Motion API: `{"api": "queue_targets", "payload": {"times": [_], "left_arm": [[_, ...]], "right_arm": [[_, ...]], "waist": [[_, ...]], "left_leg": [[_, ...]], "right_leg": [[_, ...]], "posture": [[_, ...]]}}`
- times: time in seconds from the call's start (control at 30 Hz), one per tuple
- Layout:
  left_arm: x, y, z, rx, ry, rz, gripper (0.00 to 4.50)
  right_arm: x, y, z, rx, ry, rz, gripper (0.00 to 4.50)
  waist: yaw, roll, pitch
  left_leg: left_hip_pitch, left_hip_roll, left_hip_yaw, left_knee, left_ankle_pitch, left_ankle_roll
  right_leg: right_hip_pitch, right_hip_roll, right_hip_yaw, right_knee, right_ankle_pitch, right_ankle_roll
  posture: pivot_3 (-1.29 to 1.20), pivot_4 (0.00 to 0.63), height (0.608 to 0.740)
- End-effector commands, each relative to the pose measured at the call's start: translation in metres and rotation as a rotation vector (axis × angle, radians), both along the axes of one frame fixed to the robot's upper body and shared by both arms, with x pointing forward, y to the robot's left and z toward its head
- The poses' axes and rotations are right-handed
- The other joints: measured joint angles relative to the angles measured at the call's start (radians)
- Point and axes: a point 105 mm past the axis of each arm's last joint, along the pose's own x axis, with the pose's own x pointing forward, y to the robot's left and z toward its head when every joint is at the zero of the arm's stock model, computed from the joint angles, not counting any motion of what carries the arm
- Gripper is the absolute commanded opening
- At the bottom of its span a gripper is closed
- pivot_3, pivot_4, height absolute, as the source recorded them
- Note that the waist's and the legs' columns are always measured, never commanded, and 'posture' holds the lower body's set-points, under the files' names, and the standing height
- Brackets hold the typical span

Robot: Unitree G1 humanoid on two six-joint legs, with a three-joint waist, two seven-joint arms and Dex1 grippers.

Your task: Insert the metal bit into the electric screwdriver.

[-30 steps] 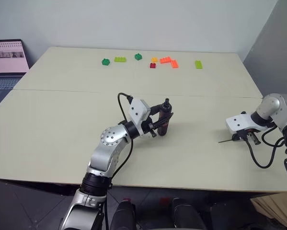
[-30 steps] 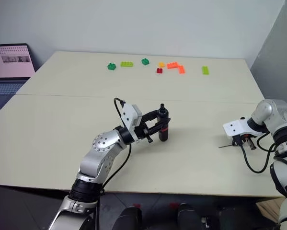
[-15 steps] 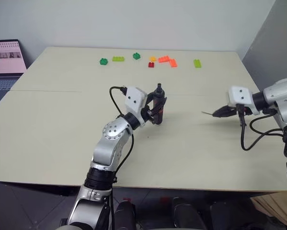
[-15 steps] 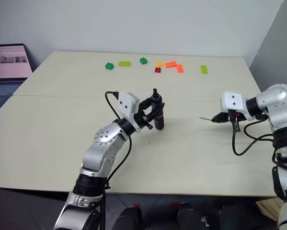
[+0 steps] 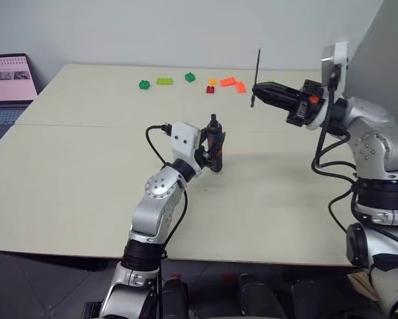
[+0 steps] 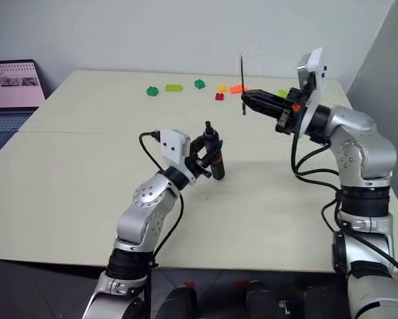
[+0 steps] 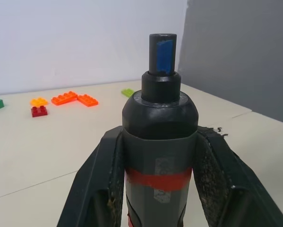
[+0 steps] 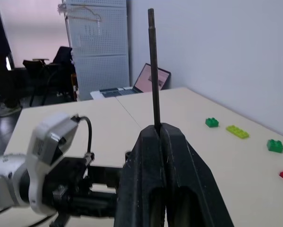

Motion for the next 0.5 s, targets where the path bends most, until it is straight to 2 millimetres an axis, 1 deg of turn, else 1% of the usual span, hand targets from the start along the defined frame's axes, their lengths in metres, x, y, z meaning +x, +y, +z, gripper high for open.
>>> {"api": "queue_targets", "payload": {"times": [0.03, 0.1, 0.23, 0.37, 0.5], "left_arm": [[-0.003, 0.0, 0.013, 0.003, -0.09, 0.012, 1.65], [-0.003, -0.002, 0.012, 0.002, -0.09, 0.006, 1.65], [-0.01, -0.011, 0.01, 0.007, -0.083, -0.067, 1.65], [-0.016, -0.016, 0.012, 0.012, -0.084, -0.137, 1.65], [-0.024, -0.021, 0.018, 0.029, -0.105, -0.202, 1.65]], "right_arm": [[-0.01, 0.01, 0.026, 0.094, -0.066, 0.004, 0.0], [-0.014, 0.016, 0.025, 0.096, -0.062, 0.026, 0.0], [-0.019, 0.024, 0.021, 0.081, -0.028, 0.11, 0.0], [-0.018, 0.026, 0.017, 0.05, -0.011, 0.154, 0.0], [-0.021, 0.025, 0.02, 0.038, -0.008, 0.193, 0.0]], "waist": [[0.0, 0.0, 0.0], [0.001, 0.0, 0.0], [0.004, 0.0, 0.0], [0.004, 0.0, 0.0], [0.003, 0.0, 0.0]], "left_leg": [[-0.001, 0.0, 0.0, 0.0, 0.0, 0.0], [-0.004, 0.0, 0.0, 0.0, 0.0, 0.0], [-0.01, 0.0, 0.0, 0.0, 0.0, 0.0], [-0.01, 0.0, -0.001, -0.001, 0.0, 0.0], [-0.01, 0.0, -0.001, -0.001, 0.0, 0.0]], "right_leg": [[-0.001, 0.0, 0.0, 0.0, 0.0, 0.0], [-0.004, 0.0, 0.0, 0.001, 0.0, 0.0], [-0.01, 0.0, -0.001, 0.001, 0.0, -0.001], [-0.011, 0.0, -0.001, 0.001, 0.0, -0.001], [-0.011, 0.0, -0.002, 0.001, 0.0, 0.0]], "posture": [[0.0, 0.15, 0.74], [0.0, 0.15, 0.74], [0.0, 0.15, 0.74], [0.0, 0.15, 0.74], [0.0, 0.15, 0.74]]}}
